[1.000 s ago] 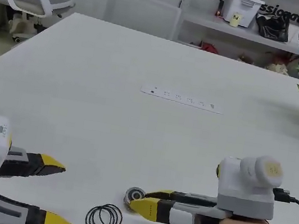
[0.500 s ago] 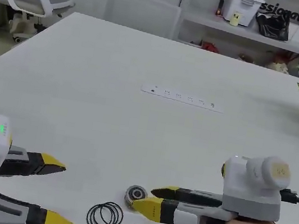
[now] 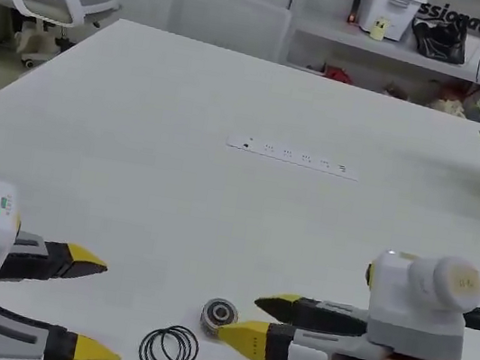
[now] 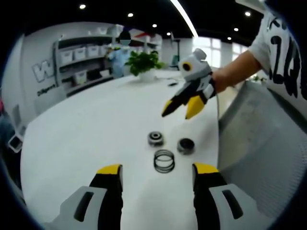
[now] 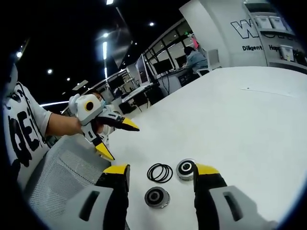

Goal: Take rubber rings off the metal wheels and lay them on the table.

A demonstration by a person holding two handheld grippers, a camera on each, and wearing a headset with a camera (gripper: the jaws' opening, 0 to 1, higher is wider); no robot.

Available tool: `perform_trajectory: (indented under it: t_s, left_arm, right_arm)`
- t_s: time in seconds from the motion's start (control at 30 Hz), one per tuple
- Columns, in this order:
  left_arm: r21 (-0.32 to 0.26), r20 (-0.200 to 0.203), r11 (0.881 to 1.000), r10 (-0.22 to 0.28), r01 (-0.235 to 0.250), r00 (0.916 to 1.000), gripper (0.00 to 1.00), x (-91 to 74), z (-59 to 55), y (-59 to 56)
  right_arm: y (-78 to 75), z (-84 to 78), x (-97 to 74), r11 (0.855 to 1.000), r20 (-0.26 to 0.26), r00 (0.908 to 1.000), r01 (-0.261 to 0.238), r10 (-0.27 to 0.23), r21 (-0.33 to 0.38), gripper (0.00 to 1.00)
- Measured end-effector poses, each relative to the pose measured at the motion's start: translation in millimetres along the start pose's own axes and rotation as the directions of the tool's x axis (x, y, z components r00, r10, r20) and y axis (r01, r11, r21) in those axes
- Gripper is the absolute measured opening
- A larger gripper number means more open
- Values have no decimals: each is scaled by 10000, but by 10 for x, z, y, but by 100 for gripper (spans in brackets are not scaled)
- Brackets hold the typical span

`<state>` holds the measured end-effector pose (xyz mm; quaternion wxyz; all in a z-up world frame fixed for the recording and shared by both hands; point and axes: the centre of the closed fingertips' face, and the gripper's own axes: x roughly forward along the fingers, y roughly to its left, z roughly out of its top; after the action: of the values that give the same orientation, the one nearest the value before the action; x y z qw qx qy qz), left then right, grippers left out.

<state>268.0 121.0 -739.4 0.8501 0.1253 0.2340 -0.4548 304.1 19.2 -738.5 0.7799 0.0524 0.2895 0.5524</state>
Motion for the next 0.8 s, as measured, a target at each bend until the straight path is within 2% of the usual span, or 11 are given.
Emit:
perform_trajectory:
  t_s: [0.2,0.8]
  left_arm:
    - [-16,-14,10000,25,-25,10000,60,-4,-9,8]
    - [29,-8,10000,65,-65,10000,60,-26,5,-1]
  right_arm:
    - [-29,22,-23,9999,124,9999,100,-99,-102,58]
    - [-46,-5,-139,9971,165,9993,334,-323,-689,66]
